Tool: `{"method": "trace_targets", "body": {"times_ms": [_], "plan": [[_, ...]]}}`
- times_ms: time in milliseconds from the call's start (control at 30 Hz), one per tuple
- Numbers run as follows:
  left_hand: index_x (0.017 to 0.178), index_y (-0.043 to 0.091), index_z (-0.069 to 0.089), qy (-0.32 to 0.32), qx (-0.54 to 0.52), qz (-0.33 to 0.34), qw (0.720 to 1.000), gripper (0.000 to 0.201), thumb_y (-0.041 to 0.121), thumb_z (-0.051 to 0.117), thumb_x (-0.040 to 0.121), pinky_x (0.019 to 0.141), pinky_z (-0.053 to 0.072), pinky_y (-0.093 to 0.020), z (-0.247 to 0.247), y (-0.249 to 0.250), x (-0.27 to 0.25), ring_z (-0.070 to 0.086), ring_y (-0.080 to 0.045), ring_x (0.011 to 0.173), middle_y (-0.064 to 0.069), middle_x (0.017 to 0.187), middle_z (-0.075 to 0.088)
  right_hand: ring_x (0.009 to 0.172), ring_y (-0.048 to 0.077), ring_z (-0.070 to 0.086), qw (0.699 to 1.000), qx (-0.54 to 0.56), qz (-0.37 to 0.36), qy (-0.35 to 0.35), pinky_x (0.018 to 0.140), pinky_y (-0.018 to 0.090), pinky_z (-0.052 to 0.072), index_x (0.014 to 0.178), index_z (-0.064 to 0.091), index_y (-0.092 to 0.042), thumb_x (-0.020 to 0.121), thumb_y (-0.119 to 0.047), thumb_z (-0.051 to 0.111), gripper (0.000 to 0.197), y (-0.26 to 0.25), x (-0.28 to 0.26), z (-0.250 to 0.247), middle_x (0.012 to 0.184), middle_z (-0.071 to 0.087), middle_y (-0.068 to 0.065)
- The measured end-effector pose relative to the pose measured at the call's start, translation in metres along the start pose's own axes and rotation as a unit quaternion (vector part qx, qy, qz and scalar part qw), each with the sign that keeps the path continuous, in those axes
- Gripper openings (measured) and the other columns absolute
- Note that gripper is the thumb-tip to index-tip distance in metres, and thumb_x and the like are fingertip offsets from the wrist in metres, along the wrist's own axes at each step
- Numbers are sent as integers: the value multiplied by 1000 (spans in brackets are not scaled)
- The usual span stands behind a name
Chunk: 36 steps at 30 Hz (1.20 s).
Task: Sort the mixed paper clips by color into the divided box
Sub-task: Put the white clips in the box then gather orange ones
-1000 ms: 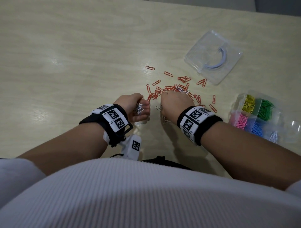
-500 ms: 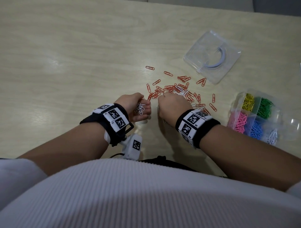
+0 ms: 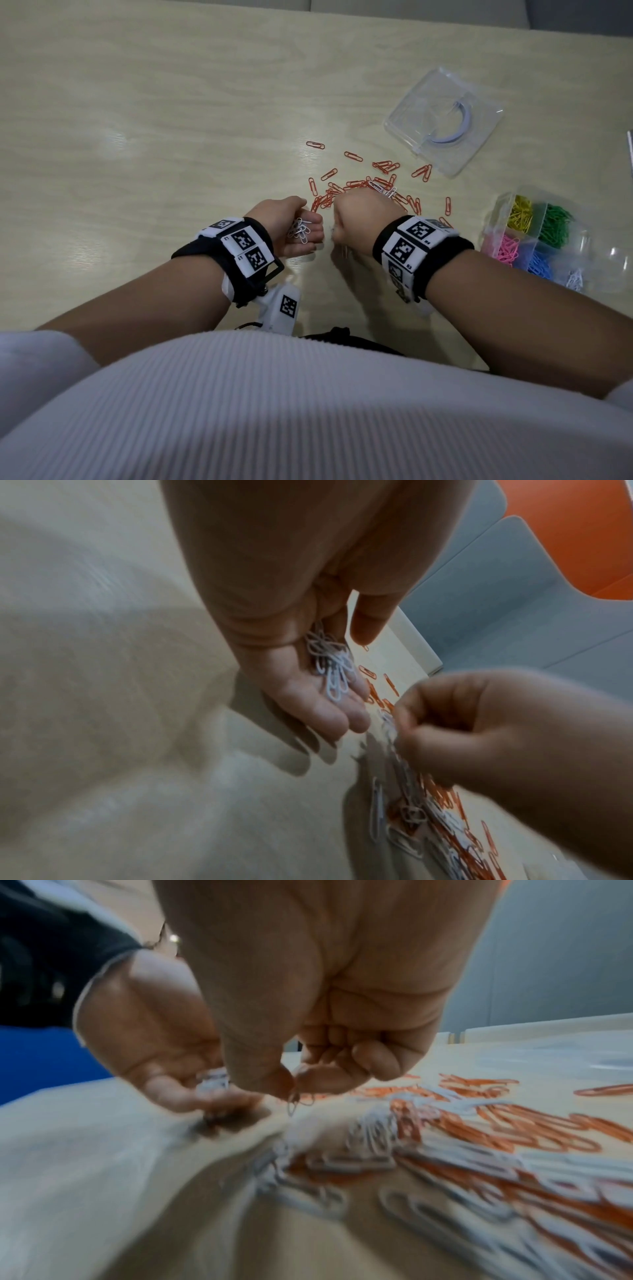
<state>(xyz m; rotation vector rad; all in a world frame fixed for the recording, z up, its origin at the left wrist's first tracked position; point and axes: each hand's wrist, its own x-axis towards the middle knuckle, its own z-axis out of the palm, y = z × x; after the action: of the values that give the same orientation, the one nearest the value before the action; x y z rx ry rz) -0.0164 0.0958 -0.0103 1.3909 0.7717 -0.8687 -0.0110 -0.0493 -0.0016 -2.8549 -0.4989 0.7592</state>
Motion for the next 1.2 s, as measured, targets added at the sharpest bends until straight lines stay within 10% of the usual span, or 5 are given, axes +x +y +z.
{"method": "trace_targets", "body": {"times_ms": [200,500,667,1033,1200], "plan": [[99,2,64,-29,-5,5,1000,25,21,48,95,68,59,-44,6,1,-4,70,-31,75,-17,85,67,84,17,56,984,148,-59,77,72,27,43,88,61,-24,85,-24,57,5,-14,-4,-14,88,64,-2],[83,12,56,34,-79,18,996,30,28,38,100,45,53,-22,-31,21,-3,58,-12,44,-3,64,57,79,23,53,996,-48,40,-64,63,30,42,96,58,-12,93,-36,53,26,-1,-21,10,80,53,3],[83,12,56,48,-57,25,997,29,27,38,100,47,53,-21,-39,19,-2,58,-11,45,-2,62,59,86,28,56,998,-55,14,-15,66,31,39,105,59,-8,95,-15,46,18,-11,-20,21,102,60,11],[94,2,61,-54,26,-8,998,24,21,46,96,64,60,-36,-3,-5,-4,66,-25,68,-16,80,63,95,19,58,985,100,-95,103,80,31,43,102,68,-21,94,-30,49,22,-17,-19,5,99,66,0],[76,10,58,-64,-32,-48,996,41,31,34,102,49,53,-22,1,3,-1,59,-14,47,-7,60,58,89,14,59,991,120,20,61,72,25,42,90,67,-26,87,-24,52,15,26,-27,-3,89,66,-9]]}}
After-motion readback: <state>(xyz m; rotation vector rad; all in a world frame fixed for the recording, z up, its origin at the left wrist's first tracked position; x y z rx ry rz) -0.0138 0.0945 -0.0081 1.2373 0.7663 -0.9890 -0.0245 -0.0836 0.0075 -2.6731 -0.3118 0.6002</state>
